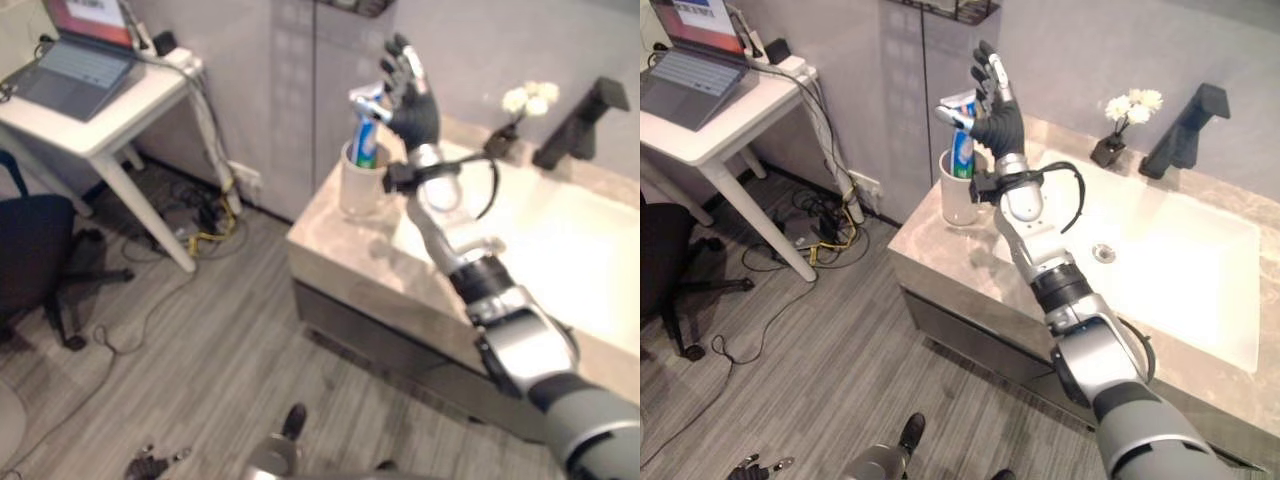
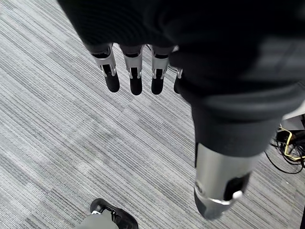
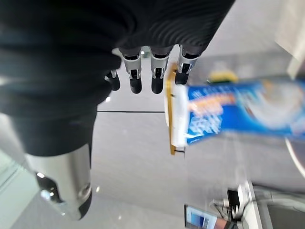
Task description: Put brush and paste in cup on sink, flatten towel.
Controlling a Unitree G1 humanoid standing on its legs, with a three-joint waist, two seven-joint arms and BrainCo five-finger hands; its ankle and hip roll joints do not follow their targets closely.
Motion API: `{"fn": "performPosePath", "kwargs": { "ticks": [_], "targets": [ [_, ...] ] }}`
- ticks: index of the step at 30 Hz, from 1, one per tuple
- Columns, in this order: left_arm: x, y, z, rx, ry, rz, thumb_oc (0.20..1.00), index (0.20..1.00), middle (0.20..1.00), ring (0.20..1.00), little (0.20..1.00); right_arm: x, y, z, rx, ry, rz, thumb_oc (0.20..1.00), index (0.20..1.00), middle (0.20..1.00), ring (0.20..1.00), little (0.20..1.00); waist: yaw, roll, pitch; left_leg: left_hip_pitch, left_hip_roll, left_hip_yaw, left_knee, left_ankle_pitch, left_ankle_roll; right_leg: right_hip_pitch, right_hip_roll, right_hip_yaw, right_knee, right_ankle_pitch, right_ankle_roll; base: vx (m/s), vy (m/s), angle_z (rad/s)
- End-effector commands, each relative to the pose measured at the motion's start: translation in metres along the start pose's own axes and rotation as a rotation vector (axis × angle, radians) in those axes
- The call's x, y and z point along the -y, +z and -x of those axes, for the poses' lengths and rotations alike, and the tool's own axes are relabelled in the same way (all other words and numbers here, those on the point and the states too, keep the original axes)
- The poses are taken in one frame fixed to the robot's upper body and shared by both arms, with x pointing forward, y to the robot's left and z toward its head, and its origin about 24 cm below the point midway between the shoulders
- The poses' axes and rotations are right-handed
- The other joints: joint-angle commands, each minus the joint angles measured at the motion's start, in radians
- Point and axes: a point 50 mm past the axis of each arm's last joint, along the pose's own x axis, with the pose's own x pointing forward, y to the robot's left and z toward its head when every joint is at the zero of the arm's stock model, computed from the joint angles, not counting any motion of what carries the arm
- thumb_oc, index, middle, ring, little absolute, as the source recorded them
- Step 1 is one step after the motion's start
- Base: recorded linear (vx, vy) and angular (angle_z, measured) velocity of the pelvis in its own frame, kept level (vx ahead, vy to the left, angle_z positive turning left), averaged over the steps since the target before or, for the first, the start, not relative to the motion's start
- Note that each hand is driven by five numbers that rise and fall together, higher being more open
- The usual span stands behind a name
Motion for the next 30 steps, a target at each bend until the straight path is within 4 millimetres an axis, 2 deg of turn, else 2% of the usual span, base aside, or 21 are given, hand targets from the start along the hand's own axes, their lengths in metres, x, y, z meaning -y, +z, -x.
{"fn": "performPosePath", "kwargs": {
  "ticks": [1,8,10,12,13,17,19,20,21,22,23,25,26,27,28,29,30],
  "targets": [
    [-0.003,-0.014,0.001,-0.073,0.009,-0.089,1.000,1.000,1.000,1.000,1.000,0.006,0.041,-0.012,0.195,-0.022,0.102,1.000,1.000,1.000,1.000,1.000,0.004,0.006,-0.046,0.034,0.016,-0.022,0.001,-0.100,0.032,0.125,-0.019,-0.001,0.006,-0.070,0.040,-0.08,0.006,-0.15],
    [0.009,-0.024,0.003,-0.113,-0.011,-0.093,1.000,1.000,1.000,1.000,1.000,0.039,0.058,0.009,0.316,-0.195,0.141,1.000,1.000,1.000,1.000,1.000,-0.029,0.026,-0.069,0.074,0.018,0.005,0.001,-0.101,0.045,0.146,-0.022,0.014,0.006,-0.075,0.030,-0.05,-0.009,-0.10],
    [0.010,-0.032,0.006,-0.138,-0.006,-0.082,1.000,1.000,1.000,1.000,1.000,0.062,0.067,0.025,0.378,-0.291,0.201,1.000,1.000,1.000,1.000,1.000,-0.043,0.036,-0.072,0.097,0.023,0.029,0.001,-0.113,0.049,0.153,-0.021,0.037,0.006,-0.078,0.030,-0.02,0.022,-0.28],
    [0.010,-0.036,0.007,-0.150,-0.004,-0.075,1.000,1.000,1.000,1.000,1.000,0.065,0.068,0.032,0.390,-0.312,0.216,1.000,1.000,1.000,1.000,1.000,-0.050,0.038,-0.075,0.103,0.022,0.034,0.001,-0.114,0.053,0.153,-0.023,0.044,0.006,-0.077,0.029,0.00,0.026,-0.40],
    [0.011,-0.045,0.010,-0.176,-0.001,-0.066,1.000,1.000,1.000,1.000,1.000,0.085,0.071,0.048,0.416,-0.400,0.307,1.000,1.000,1.000,1.000,1.000,-0.066,0.042,-0.076,0.125,0.022,0.048,0.001,-0.126,0.059,0.159,-0.021,0.065,0.006,-0.080,0.029,0.01,0.037,-0.17],
    [0.011,-0.058,0.015,-0.211,0.008,-0.037,1.000,1.000,1.000,1.000,1.000,0.121,0.073,0.084,0.390,-0.494,0.559,1.000,1.000,1.000,1.000,1.000,-0.106,0.042,-0.083,0.154,0.020,0.069,0.001,-0.139,0.073,0.170,-0.021,0.092,0.006,-0.079,0.030,0.02,0.036,-0.27],
    [0.009,-0.062,0.016,-0.218,0.011,-0.033,1.000,1.000,1.000,1.000,1.000,0.144,0.067,0.102,0.322,-0.555,0.705,1.000,1.000,1.000,1.000,1.000,-0.120,0.040,-0.082,0.172,0.018,0.073,0.001,-0.147,0.077,0.182,-0.020,0.102,0.006,-0.083,0.031,0.02,0.024,-0.22],
    [0.008,-0.063,0.017,-0.222,0.016,-0.036,1.000,1.000,1.000,1.000,1.000,0.154,0.066,0.111,0.300,-0.590,0.738,1.000,1.000,1.000,1.000,1.000,-0.129,0.039,-0.081,0.178,0.016,0.071,0.001,-0.146,0.081,0.186,-0.021,0.103,0.006,-0.082,0.031,0.01,0.014,-0.15],
    [0.008,-0.063,0.017,-0.222,0.016,-0.036,1.000,1.000,1.000,1.000,1.000,0.154,0.066,0.111,0.299,-0.590,0.738,1.000,1.000,1.000,1.000,1.000,-0.128,0.038,-0.081,0.179,0.016,0.071,0.001,-0.146,0.082,0.187,-0.021,0.103,0.006,-0.082,0.031,0.00,0.019,-0.07],
    [0.007,-0.064,0.017,-0.225,0.014,-0.038,1.000,1.000,1.000,1.000,1.000,0.167,0.063,0.119,0.260,-0.634,0.784,1.000,1.000,1.000,1.000,1.000,-0.137,0.037,-0.079,0.185,0.014,0.072,0.003,-0.149,0.084,0.194,-0.021,0.109,0.006,-0.084,0.030,0.00,0.031,-0.12],
    [0.006,-0.065,0.018,-0.228,0.015,-0.049,1.000,1.000,1.000,1.000,1.000,0.191,0.054,0.138,0.156,-0.708,0.915,1.000,1.000,1.000,1.000,1.000,-0.154,0.034,-0.077,0.189,0.011,0.073,0.018,-0.158,0.088,0.201,-0.022,0.116,0.006,-0.080,0.030,0.00,0.043,-0.04],
    [0.005,-0.066,0.018,-0.229,0.026,-0.042,1.000,1.000,1.000,1.000,1.000,0.208,0.044,0.162,0.049,-0.780,1.003,1.000,1.000,1.000,1.000,1.000,-0.169,0.034,-0.073,0.193,0.010,0.078,0.034,-0.170,0.091,0.201,-0.025,0.126,0.022,-0.085,0.030,-0.02,0.043,-0.01],
    [0.005,-0.066,0.018,-0.232,0.030,-0.032,1.000,1.000,1.000,1.000,1.000,0.223,0.034,0.180,-0.044,-0.842,1.032,1.000,1.000,1.000,1.000,1.000,-0.178,0.035,-0.073,0.196,0.010,0.080,0.038,-0.176,0.092,0.201,-0.025,0.129,0.028,-0.088,0.032,-0.03,0.054,-0.06],
    [0.005,-0.067,0.018,-0.233,0.031,-0.026,1.000,1.000,1.000,1.000,1.000,0.242,0.022,0.207,-0.173,-0.928,1.059,1.000,1.000,1.000,1.000,1.000,-0.185,0.035,-0.075,0.196,0.007,0.080,0.041,-0.177,0.095,0.201,-0.027,0.131,0.030,-0.086,0.033,-0.01,0.041,-0.08],
    [0.005,-0.067,0.018,-0.233,0.031,-0.026,1.000,1.000,1.000,1.000,1.000,0.242,0.022,0.207,-0.173,-0.928,1.059,1.000,1.000,1.000,1.000,1.000,-0.185,0.034,-0.076,0.196,0.006,0.080,0.041,-0.177,0.095,0.201,-0.027,0.131,0.029,-0.085,0.034,-0.02,0.063,-0.09],
    [0.006,-0.067,0.019,-0.236,0.028,-0.023,1.000,1.000,1.000,1.000,1.000,0.258,0.006,0.243,-0.317,-1.048,1.047,1.000,1.000,1.000,1.000,1.000,-0.200,0.034,-0.078,0.197,0.004,0.081,0.046,-0.181,0.097,0.199,-0.030,0.138,0.039,-0.084,0.035,-0.02,0.059,-0.17],
    [0.005,-0.067,0.018,-0.236,0.032,-0.025,1.000,1.000,1.000,1.000,1.000,0.260,-0.006,0.264,-0.397,-1.121,0.987,1.000,1.000,1.000,1.000,1.000,-0.206,0.035,-0.078,0.197,0.003,0.084,0.052,-0.185,0.099,0.196,-0.032,0.142,0.047,-0.086,0.035,-0.02,0.081,-0.11]
  ]
}}
